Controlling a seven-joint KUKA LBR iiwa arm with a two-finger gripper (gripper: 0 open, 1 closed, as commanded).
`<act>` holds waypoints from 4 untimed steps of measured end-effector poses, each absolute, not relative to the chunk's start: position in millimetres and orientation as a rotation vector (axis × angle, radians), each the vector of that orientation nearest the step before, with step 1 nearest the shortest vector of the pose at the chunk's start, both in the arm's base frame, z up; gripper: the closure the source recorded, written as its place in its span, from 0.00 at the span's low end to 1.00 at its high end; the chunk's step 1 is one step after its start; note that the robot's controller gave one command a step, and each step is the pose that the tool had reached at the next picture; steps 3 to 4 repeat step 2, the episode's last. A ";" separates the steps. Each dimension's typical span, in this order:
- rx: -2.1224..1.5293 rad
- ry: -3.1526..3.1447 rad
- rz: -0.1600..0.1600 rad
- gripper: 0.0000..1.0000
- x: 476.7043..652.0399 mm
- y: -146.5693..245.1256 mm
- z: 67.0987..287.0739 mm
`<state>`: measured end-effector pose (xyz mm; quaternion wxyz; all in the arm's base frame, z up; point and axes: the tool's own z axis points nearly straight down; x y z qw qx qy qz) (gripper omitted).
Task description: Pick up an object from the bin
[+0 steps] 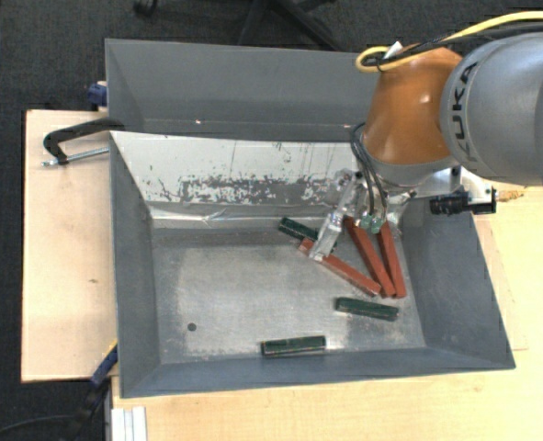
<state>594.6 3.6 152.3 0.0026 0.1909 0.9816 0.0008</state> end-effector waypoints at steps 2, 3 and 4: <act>0.773 3.040 0.004 1.00 601.9 11.8 72.5; 0.773 3.040 0.004 1.00 601.9 11.8 72.5; 0.773 3.040 0.004 1.00 601.9 11.8 72.5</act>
Offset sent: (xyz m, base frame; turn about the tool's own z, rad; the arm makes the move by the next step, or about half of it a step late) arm 0.0055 0.0074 -0.0823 0.1152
